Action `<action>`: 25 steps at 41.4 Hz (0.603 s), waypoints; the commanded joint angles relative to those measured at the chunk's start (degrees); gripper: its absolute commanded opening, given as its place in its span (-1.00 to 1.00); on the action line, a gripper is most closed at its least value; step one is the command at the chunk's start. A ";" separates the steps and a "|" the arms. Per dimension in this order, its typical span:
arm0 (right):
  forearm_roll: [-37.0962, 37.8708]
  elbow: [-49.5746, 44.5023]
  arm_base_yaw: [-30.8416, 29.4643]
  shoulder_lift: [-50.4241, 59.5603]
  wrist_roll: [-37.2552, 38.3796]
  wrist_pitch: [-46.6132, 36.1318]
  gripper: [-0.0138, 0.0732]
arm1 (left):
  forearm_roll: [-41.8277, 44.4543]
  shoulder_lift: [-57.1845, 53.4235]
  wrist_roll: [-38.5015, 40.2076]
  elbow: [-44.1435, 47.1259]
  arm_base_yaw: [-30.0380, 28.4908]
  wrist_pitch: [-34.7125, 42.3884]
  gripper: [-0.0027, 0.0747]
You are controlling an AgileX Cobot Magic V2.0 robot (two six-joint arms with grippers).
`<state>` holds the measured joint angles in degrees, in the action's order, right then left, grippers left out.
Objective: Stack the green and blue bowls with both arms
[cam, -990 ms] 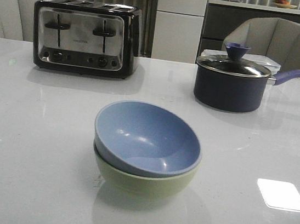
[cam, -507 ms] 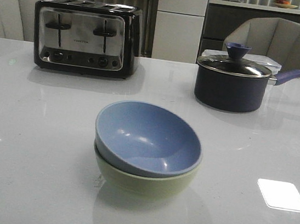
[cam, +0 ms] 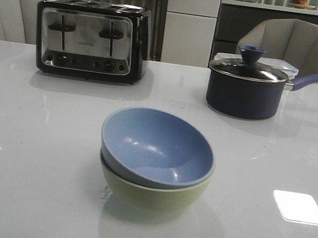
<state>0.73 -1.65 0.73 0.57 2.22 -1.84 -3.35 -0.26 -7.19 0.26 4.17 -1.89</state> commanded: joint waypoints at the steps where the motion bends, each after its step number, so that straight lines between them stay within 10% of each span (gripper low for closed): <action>1: 1.59 0.21 -0.45 1.18 1.26 -5.33 -0.52 | -0.43 -1.07 0.53 0.18 -0.10 5.20 -0.68; 25: 0.41 0.21 -0.45 1.18 1.19 -5.16 -0.52 | -0.43 -1.07 0.53 0.18 -0.10 5.20 -0.68</action>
<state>1.31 -1.65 0.61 0.57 3.32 -1.93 -3.35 -0.26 -7.19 0.26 4.17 -1.89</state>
